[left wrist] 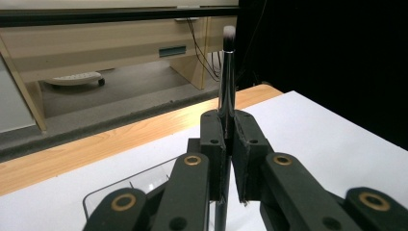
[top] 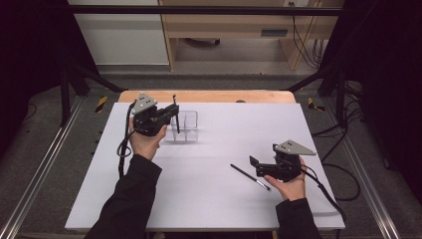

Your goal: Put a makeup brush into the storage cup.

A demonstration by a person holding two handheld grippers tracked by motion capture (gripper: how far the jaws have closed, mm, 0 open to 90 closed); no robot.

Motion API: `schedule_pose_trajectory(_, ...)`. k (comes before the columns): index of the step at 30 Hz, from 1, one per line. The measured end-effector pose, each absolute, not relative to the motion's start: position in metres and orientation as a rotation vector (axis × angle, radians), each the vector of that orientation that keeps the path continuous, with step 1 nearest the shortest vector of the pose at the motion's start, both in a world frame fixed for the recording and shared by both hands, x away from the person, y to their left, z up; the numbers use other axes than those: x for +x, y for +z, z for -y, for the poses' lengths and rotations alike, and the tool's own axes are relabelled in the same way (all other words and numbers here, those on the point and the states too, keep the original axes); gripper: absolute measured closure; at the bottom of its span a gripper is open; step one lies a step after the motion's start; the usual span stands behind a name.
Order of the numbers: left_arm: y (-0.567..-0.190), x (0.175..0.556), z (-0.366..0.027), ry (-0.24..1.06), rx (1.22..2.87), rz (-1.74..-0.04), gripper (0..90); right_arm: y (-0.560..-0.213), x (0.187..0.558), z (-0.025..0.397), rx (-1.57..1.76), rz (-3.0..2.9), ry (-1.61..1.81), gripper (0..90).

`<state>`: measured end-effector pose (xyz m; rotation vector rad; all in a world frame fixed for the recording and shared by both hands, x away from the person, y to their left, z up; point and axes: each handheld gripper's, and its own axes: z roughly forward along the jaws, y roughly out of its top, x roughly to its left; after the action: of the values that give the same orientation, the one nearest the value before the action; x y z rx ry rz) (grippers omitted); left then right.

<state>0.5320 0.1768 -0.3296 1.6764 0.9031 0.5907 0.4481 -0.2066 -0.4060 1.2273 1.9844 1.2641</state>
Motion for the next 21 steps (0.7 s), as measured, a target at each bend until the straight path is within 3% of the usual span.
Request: schedule_pose_trajectory(21, -0.336, 0.565, -0.171, 0.606, 1.667, -0.943, 83.3, -0.407, 0.449, 0.207, 1.230, -1.984, 1.260, 6.8)
